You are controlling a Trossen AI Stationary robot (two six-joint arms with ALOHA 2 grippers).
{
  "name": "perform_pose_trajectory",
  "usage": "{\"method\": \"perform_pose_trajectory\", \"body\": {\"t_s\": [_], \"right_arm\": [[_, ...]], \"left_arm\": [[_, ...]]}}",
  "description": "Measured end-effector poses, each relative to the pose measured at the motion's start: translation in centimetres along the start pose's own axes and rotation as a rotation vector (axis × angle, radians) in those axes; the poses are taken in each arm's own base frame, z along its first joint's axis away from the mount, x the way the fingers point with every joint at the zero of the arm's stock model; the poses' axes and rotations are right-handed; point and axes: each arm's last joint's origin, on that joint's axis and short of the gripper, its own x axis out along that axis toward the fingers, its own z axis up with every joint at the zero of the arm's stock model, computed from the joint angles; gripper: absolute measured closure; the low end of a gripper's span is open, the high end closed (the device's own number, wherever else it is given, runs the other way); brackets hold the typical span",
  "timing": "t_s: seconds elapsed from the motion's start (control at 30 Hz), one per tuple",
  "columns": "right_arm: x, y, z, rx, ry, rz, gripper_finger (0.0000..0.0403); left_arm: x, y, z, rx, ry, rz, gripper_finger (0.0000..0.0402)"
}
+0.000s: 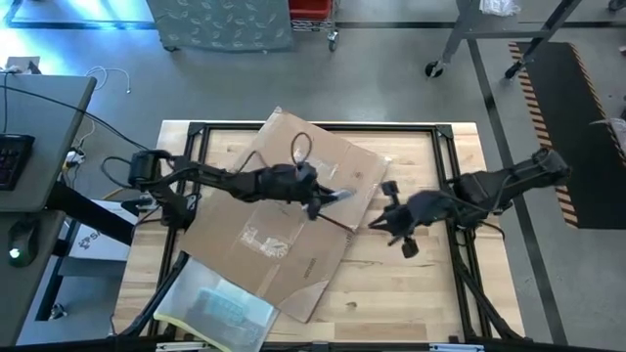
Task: Unpack boxes
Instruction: Put the silver cutter on top of the flat box, then return to Home Position
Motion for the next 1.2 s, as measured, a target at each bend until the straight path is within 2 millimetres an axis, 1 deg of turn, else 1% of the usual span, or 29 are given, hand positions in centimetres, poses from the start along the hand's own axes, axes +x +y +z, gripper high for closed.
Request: {"method": "perform_pose_trajectory", "body": {"t_s": [0.07, 0.2, 0.23, 0.3, 0.4, 0.47, 0.53, 0.6, 0.67, 0.77, 0.87, 0.93, 1.0, 1.03, 1.1, 1.2], "right_arm": [[-0.8, 0.5, 0.0, 0.019, -0.008, -0.036, 0.0403], [-1.5, 1.0, -0.2, 0.060, 0.009, -0.109, 0.0403], [-1.6, 1.0, -0.5, 0.074, 0.034, -0.118, 0.0403], [-1.8, 0.9, -0.9, 0.120, 0.061, -0.141, 0.0403], [-1.9, 0.8, -1.6, 0.164, 0.116, -0.182, 0.0403], [-1.6, 0.8, -2.5, 0.174, 0.151, -0.222, 0.0403], [-1.4, 0.6, -3.5, 0.196, 0.164, -0.269, 0.0403], [-0.9, 0.5, -4.9, 0.228, 0.168, -0.303, 0.0403], [-0.3, 0.4, -6.5, 0.260, 0.157, -0.309, 0.0403], [0.0, 0.0, -9.0, 0.345, 0.088, -0.257, 0.0403], [-0.5, -0.7, -11.5, 0.449, -0.035, -0.221, 0.0403], [-1.0, -1.1, -12.6, 0.482, -0.158, -0.211, 0.0403], [-1.5, -1.4, -13.6, 0.497, -0.263, -0.194, 0.0403], [-1.7, -1.4, -14.2, 0.506, -0.302, -0.187, 0.0403], [-2.0, -1.6, -15.1, 0.525, -0.390, -0.175, 0.0403], [-2.3, -1.4, -16.3, 0.535, -0.491, -0.157, 0.0403]], "left_arm": [[1.5, 1.8, -0.6, -0.031, 0.042, 0.021, 0.0343], [4.0, 5.2, -2.3, -0.138, 0.068, -0.046, 0.0343], [4.3, 6.0, -2.4, -0.176, 0.064, -0.062, 0.0338], [4.9, 7.3, -2.6, -0.223, 0.053, -0.104, 0.0304], [4.9, 9.2, -2.4, -0.257, 0.081, -0.163, 0.0235], [4.6, 10.5, -2.1, -0.286, 0.124, -0.199, 0.0199], [4.1, 11.5, -1.4, -0.319, 0.137, -0.229, 0.0177], [3.4, 11.9, -0.2, -0.312, 0.117, -0.245, 0.0169], [2.3, 11.6, 1.2, -0.264, 0.071, -0.258, 0.0171], [-0.2, 10.0, 3.7, -0.162, -0.008, -0.305, 0.0189], [-3.7, 8.0, 5.6, -0.076, -0.088, -0.355, 0.0212], [-6.5, 7.2, 6.4, -0.022, -0.135, -0.360, 0.0227], [-9.6, 7.1, 6.6, 0.021, -0.181, -0.328, 0.0245], [-11.1, 7.1, 6.4, 0.037, -0.204, -0.309, 0.0255], [-13.8, 7.3, 5.7, 0.052, -0.265, -0.261, 0.0278], [-17.4, 7.4, 3.8, 0.076, -0.344, -0.211, 0.0317]]}}
